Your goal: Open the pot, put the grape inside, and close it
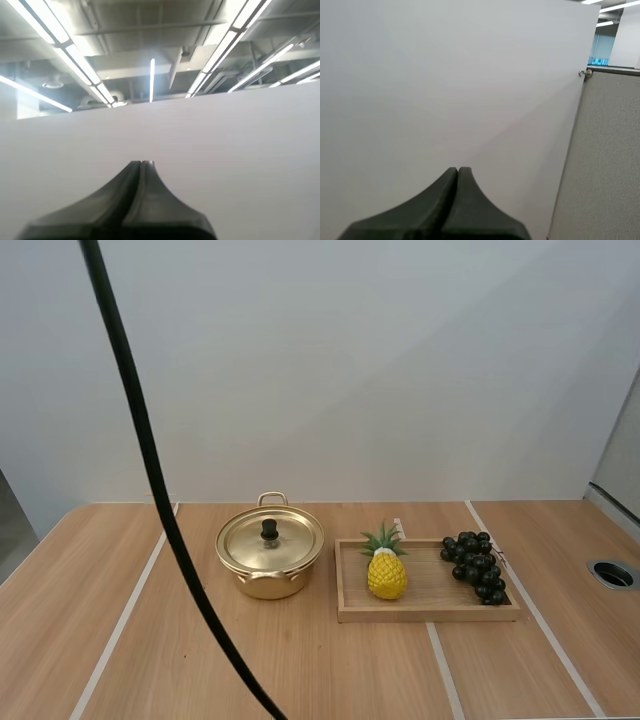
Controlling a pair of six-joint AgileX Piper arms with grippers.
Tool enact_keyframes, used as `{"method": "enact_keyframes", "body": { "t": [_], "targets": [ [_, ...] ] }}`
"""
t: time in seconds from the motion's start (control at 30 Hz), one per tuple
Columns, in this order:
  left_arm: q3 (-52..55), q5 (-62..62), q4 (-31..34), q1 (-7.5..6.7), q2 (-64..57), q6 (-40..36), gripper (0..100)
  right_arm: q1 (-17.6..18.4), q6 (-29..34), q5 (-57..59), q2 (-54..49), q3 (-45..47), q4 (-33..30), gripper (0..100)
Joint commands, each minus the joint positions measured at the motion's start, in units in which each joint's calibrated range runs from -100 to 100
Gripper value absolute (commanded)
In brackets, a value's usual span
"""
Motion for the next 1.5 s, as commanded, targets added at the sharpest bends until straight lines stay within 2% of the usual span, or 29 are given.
{"method": "enact_keyframes", "body": {
  "t": [0.0, 0.17, 0.47, 0.73, 1.2, 1.47],
  "targets": [
    [-5.13, 13.15, 4.89, 0.03, 5.67, -3.93, 0, -0.2, 0.2, 2.38, 4.74, -2.91, -1.3, 0],
    [-8.16, 24.5, 5.38, 0.03, 12.95, -3.93, 0, -0.2, 0.2, 2.38, 8.97, -2.42, -6.95, 0],
    [-8.16, 36.29, 5.53, 0.03, 22.13, -3.93, 0, -0.2, 0.2, 2.38, 11.2, 5.55, -7.45, 0],
    [-5.97, 36.43, 5.77, 0.03, 25.28, -3.02, 0, -0.2, 2.16, 2.38, 11.2, 19.19, -7.45, 0],
    [7.75, 35.59, 4.59, 0.03, 29.55, -1.63, 0, -0.2, 8.84, 2.38, 11.2, 36.02, -7.45, 0],
    [14.92, 35.59, 3.31, 0.03, 31.46, -0.34, 0, -0.2, 10.15, 2.38, 11.2, 44.8, -7.12, 0]
  ]
}}
